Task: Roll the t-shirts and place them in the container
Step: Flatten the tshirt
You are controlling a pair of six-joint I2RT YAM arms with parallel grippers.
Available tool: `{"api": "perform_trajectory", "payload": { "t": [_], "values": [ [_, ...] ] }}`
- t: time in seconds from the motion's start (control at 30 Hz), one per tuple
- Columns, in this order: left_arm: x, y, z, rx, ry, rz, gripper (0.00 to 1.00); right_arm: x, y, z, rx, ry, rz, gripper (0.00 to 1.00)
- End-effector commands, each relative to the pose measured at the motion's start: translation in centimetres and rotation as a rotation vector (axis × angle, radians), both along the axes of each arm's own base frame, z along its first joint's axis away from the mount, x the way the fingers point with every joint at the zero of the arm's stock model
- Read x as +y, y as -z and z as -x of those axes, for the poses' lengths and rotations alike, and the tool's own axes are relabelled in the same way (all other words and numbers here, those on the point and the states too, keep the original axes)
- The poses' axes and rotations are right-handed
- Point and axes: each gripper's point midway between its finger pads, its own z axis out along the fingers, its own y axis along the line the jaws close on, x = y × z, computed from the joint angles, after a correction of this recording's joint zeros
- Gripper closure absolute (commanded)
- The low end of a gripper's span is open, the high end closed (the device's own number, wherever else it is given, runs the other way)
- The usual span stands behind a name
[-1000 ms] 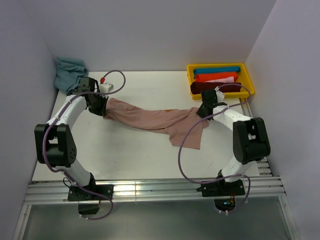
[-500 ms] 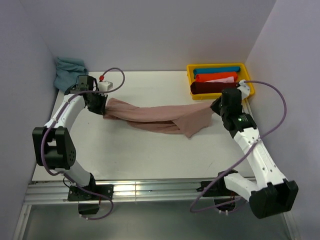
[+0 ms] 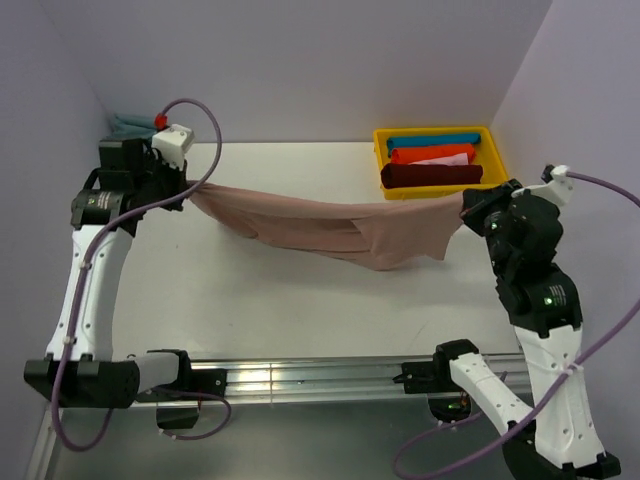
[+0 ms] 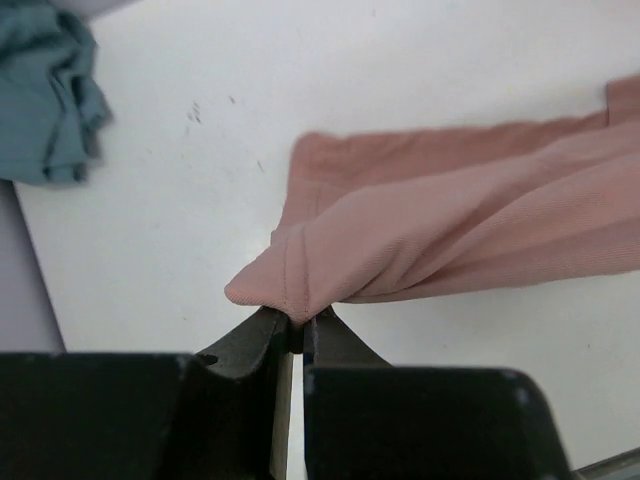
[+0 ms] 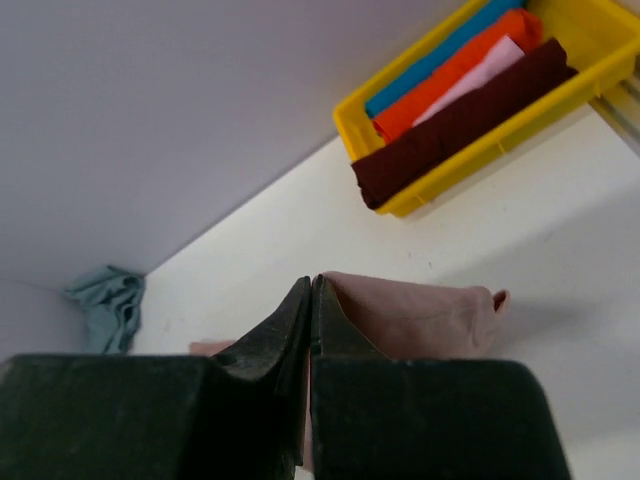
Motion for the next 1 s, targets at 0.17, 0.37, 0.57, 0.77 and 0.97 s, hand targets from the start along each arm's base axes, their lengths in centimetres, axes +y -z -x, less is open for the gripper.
{"api": "perform_trajectory", "payload": {
  "t": [0.17,0.37,0.57,0.77,0.97],
  "values": [
    [0.9,-10.4,6.1,-0.293,-0.084,0.059,1.0,0.4,-9.8,5.2,-0.231,-0.09,0.004,1.0],
    [2.5,-17.8,9.9,-0.539,-0.183,0.097,1.0,2.1,-15.8,7.2,-0.407,-0.204,-0.006,1.0],
    [2.1,-19.5,9.5,-0.56,-0.175,0.124,1.0,3.4,-19.9,7.7,-0.535,-0.277,-0.03,1.0],
    [2.1,-15.2,5.0,-0.427,-0.183,0.09,1.0,5.8,-17.7,1.4,-0.421,-0.351,-0.039,1.0],
    [1.7,-7.9,-3.6,-0.236,-0.149,0.055,1.0,9.2,-11.7,-9.6,-0.228,-0.44,-0.051,1.0]
  ]
}}
